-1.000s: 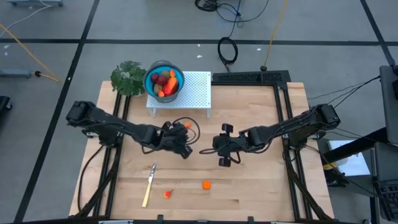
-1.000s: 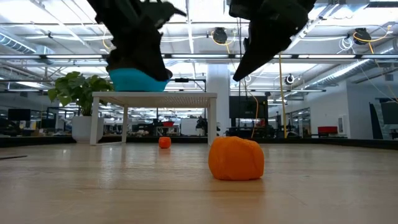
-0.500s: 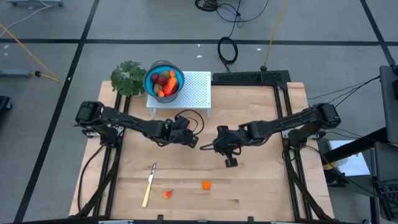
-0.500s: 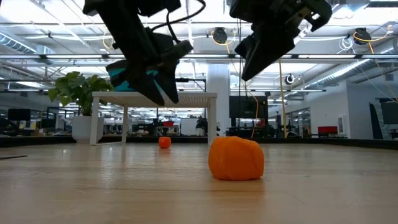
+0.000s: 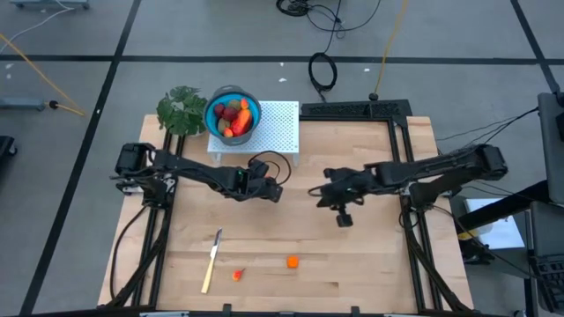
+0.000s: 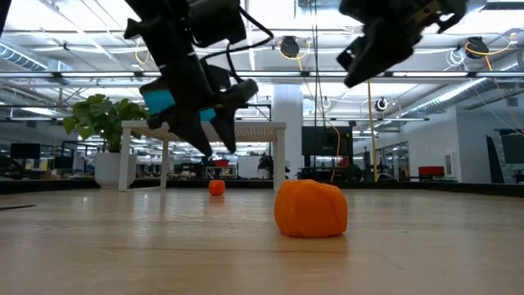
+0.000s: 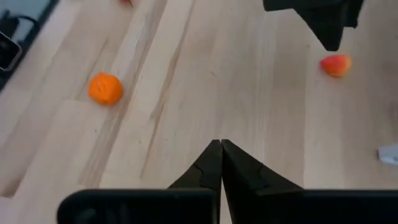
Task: Pick & Place Fruit
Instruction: Put the top peach into the blue strainer bowl on the shelf
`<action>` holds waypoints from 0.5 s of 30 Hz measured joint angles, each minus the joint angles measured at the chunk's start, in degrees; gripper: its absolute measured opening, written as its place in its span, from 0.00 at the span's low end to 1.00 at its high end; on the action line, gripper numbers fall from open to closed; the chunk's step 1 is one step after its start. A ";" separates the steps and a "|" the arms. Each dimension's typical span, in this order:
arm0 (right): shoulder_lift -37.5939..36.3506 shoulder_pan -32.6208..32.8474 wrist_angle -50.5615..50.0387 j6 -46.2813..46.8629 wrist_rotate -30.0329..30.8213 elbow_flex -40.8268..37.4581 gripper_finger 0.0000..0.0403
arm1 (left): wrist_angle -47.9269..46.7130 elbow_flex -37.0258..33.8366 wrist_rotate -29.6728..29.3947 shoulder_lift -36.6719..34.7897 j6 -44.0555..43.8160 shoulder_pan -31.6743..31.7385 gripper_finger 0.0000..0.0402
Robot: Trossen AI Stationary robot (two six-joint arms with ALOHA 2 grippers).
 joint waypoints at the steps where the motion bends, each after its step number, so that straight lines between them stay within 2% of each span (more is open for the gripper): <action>1: -1.95 -0.20 1.19 0.72 -0.29 -1.78 0.00 | 0.22 0.04 0.48 0.25 -0.21 0.23 0.53; 8: -15.17 -1.20 9.51 1.09 -4.42 -13.09 0.00 | -0.45 -0.04 2.57 1.76 -0.96 1.20 0.53; 11: -20.35 -1.23 9.63 -0.28 -7.29 -16.43 0.00 | -0.51 -0.04 2.58 1.95 -1.71 1.21 0.53; 15: -26.83 -1.33 9.70 -0.15 -7.62 -19.90 0.00 | -0.38 -0.04 2.21 1.95 -1.72 1.30 0.53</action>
